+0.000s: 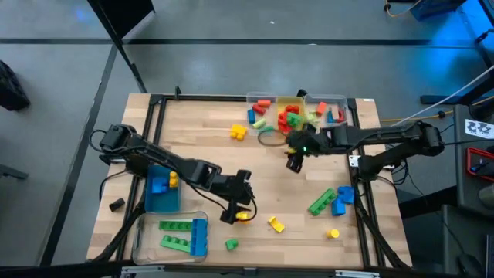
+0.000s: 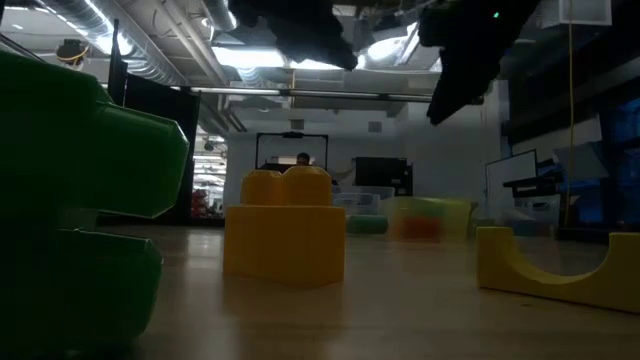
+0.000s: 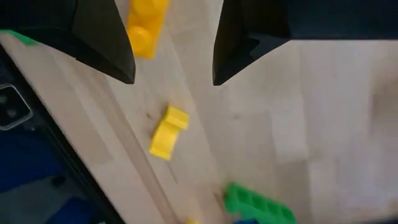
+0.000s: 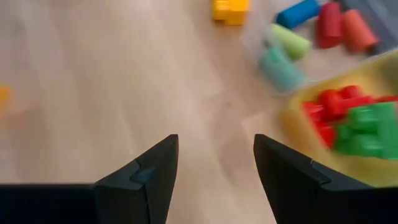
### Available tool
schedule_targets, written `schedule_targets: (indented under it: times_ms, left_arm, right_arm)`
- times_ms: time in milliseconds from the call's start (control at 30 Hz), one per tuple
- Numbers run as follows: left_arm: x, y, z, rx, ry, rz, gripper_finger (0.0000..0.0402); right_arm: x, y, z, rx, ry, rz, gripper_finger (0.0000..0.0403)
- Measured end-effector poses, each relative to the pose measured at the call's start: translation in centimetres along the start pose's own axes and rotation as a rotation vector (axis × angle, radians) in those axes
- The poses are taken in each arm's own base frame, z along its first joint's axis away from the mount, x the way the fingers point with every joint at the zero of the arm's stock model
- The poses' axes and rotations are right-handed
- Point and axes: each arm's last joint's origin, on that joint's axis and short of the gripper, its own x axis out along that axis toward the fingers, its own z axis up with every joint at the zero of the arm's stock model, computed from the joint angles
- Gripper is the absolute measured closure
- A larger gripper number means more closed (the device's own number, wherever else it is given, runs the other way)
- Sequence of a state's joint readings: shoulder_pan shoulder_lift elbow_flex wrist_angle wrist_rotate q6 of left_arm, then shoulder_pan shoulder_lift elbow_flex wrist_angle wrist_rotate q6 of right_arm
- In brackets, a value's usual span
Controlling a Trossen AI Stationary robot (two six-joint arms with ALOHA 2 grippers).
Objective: Sort blocks by size
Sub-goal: Put the yellow 2 stud game piece into the blue bin
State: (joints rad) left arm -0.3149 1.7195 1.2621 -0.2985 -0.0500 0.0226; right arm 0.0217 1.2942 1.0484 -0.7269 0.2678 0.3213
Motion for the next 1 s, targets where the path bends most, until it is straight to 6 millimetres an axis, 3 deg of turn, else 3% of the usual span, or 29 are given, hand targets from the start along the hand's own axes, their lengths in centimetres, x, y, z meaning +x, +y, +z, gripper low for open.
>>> schedule_targets:
  times_ms: [433,767,1000]
  left_arm:
    - [3.8,-1.6,-2.7,0.137,0.168,-0.139,0.0213]
    - [5.8,-1.7,-4.4,0.182,0.25,-0.209,0.0214]
    - [7.8,-1.6,-5.9,0.187,0.317,-0.216,0.0214]
  right_arm:
    - [-2.5,6.6,-2.2,0.02,-0.072,0.175,0.0191]
    - [-3.7,9.1,-3.1,-0.022,-0.163,0.202,0.0191]
    - [-3.0,11.0,-3.1,0.036,-0.193,0.26,0.0191]
